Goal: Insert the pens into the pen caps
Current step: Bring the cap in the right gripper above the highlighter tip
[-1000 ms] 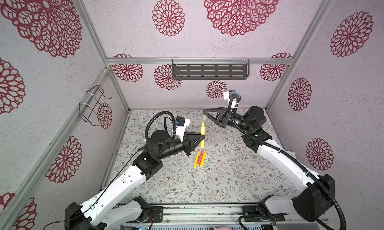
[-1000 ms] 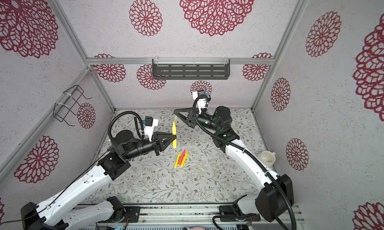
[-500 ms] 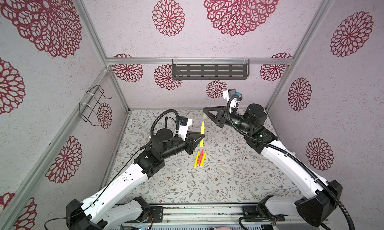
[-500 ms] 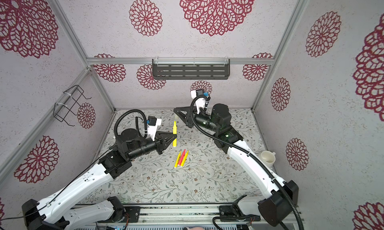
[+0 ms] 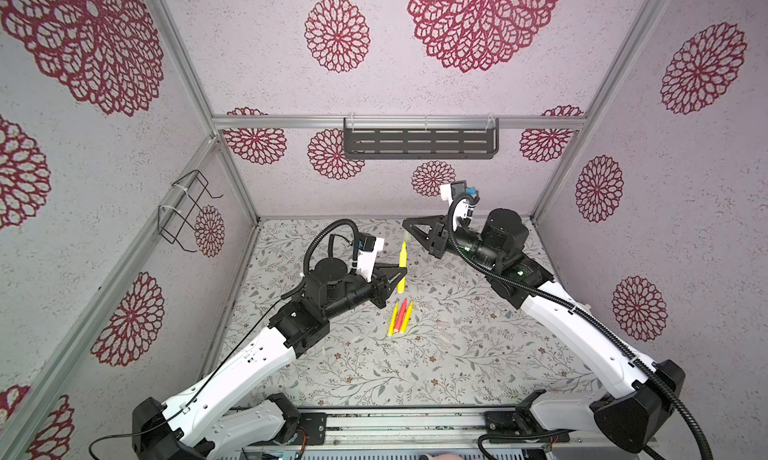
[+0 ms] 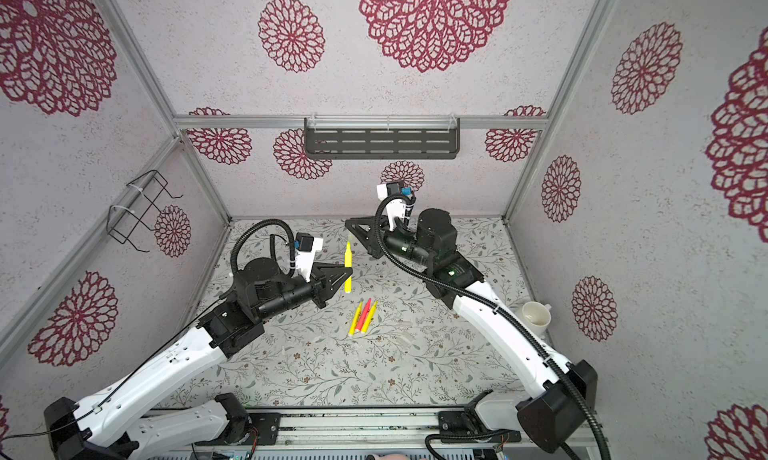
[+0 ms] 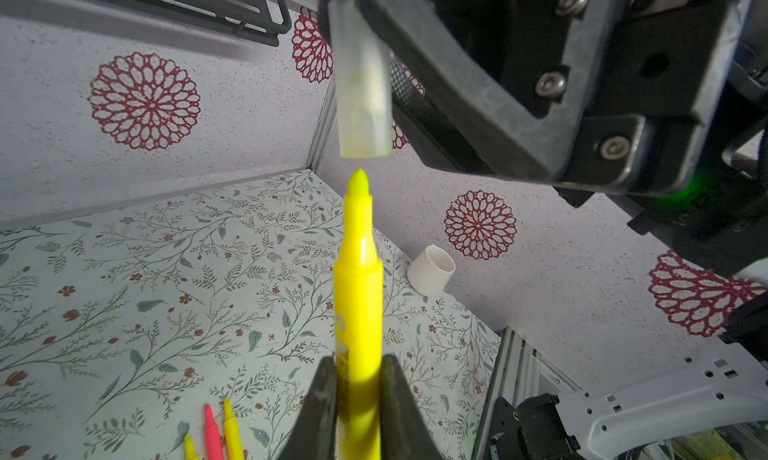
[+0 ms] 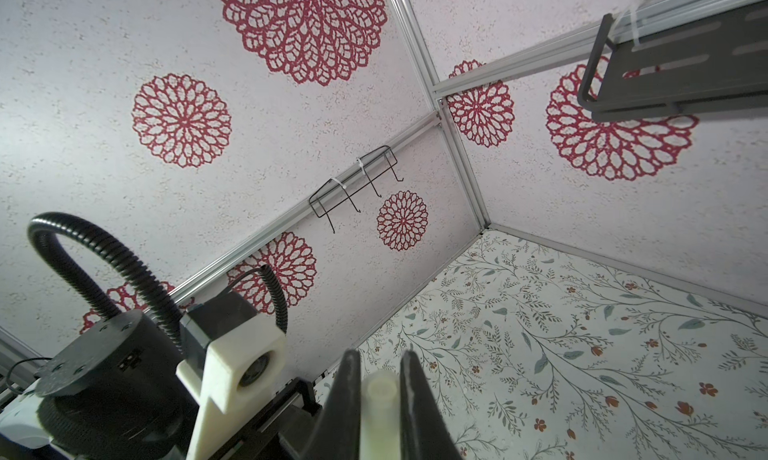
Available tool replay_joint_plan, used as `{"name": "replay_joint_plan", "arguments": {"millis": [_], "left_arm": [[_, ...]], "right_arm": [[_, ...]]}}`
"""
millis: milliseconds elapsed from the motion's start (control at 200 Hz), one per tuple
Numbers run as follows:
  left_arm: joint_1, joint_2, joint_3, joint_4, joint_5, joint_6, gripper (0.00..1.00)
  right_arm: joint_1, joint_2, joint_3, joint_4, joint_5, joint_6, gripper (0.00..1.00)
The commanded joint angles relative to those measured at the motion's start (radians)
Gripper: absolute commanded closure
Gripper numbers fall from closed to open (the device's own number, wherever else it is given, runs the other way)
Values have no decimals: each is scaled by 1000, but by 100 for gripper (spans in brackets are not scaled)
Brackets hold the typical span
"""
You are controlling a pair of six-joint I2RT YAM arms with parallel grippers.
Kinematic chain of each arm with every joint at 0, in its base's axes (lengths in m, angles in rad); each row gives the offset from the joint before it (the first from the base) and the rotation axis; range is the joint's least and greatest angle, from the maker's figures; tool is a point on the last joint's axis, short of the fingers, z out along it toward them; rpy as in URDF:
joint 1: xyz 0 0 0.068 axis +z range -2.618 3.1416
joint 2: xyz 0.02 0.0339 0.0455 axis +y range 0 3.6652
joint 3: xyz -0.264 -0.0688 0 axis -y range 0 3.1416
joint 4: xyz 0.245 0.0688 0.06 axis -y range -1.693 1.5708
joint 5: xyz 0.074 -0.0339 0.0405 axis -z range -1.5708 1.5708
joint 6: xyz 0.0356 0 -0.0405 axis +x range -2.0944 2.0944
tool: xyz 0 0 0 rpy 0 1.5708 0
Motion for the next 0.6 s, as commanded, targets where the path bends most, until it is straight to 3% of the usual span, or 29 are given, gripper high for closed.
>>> {"name": "replay_joint_plan", "arguments": {"millis": [0,590], "left_arm": [[-9,1,18,-11,-30,24,100],[-11,-1,13,-6,-23,17,100]], "right_arm": [[12,-23,39,18,34,-25,96],[20,-17,24,41,77,-24,97]]}}
